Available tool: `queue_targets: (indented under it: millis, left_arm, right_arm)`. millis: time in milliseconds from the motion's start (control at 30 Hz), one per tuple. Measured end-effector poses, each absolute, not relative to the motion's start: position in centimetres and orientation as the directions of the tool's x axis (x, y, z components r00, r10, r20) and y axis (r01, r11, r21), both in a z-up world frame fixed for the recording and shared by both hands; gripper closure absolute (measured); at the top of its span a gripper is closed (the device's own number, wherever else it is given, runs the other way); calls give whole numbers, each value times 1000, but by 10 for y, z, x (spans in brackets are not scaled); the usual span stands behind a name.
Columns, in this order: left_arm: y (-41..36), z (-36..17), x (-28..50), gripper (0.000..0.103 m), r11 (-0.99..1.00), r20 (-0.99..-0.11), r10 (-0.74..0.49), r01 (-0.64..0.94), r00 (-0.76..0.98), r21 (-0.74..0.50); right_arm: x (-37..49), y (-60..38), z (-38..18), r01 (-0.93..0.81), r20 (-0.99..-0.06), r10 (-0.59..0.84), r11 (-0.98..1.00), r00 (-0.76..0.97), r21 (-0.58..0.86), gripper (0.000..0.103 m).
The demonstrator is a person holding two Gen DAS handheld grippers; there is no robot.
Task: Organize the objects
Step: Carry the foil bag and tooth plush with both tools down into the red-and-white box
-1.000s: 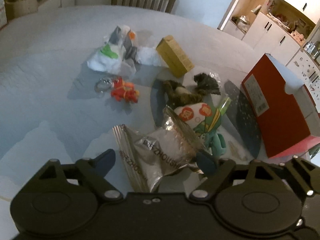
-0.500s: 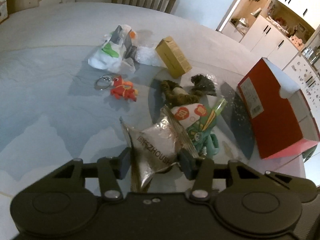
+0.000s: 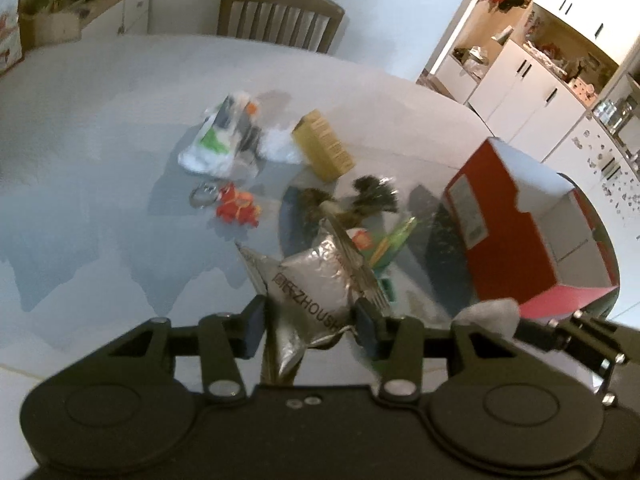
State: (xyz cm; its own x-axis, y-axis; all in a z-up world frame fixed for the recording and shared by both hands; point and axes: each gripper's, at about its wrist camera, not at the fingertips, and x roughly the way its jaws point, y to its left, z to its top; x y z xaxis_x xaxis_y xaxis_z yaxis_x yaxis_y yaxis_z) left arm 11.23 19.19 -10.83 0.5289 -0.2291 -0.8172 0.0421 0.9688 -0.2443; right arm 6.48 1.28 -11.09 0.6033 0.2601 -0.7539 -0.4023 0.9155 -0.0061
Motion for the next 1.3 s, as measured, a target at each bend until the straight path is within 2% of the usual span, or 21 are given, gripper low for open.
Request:
queue_targets:
  millis: [367, 567, 867, 1300]
  left_arm:
    - [106, -50, 114, 56, 967, -765, -253, 138, 592, -213]
    - [45, -41, 126, 56, 964, -760, -264, 184, 594, -191]
    - [-26, -49, 151, 56, 960, -786, -270, 212, 556, -180]
    - [-111, -84, 204, 56, 951, -855, -253, 278, 453, -135]
  right_arm:
    - [70, -74, -44, -353, -659, 297, 934, 691, 51, 65]
    - [83, -133, -29, -329, -641, 283, 943, 713, 51, 65]
    - [99, -207, -39, -290, -655, 230, 957, 720, 17, 65]
    - [139, -272, -64, -234, -740, 204, 970, 641, 65, 65]
